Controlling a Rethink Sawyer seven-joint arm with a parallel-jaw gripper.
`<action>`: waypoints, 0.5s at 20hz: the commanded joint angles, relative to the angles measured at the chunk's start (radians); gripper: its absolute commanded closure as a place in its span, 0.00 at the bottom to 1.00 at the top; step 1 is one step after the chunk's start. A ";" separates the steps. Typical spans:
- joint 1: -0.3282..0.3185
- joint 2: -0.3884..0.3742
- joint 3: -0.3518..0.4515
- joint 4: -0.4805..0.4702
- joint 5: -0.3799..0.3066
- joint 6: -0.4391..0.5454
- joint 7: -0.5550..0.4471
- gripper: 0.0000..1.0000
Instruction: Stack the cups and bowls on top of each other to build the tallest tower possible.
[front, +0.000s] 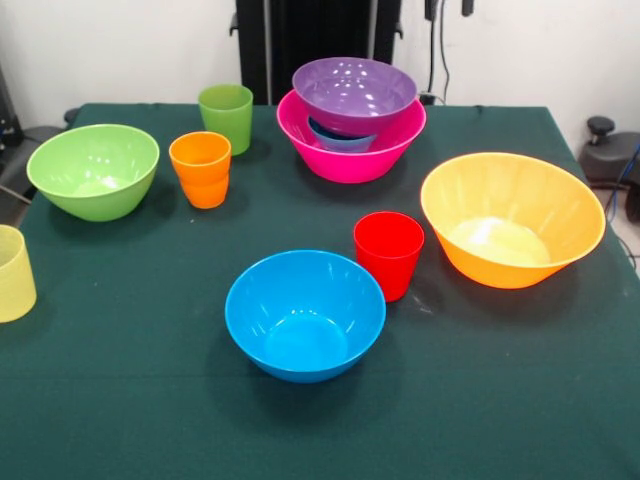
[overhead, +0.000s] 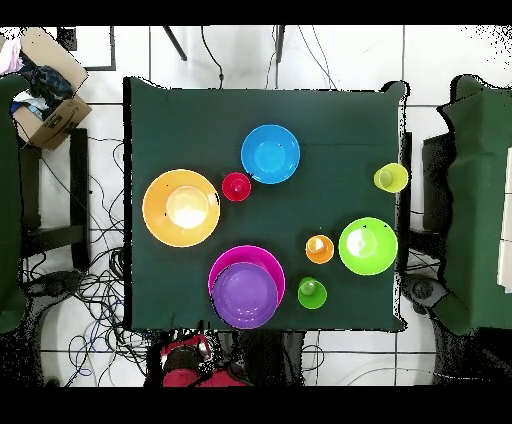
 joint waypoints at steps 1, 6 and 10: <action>0.043 0.379 -0.051 -0.229 -0.102 -0.093 0.015 0.00; 0.051 0.486 -0.097 -0.336 -0.118 -0.079 -0.003 0.00; 0.082 0.559 -0.148 -0.389 -0.111 -0.078 0.002 0.00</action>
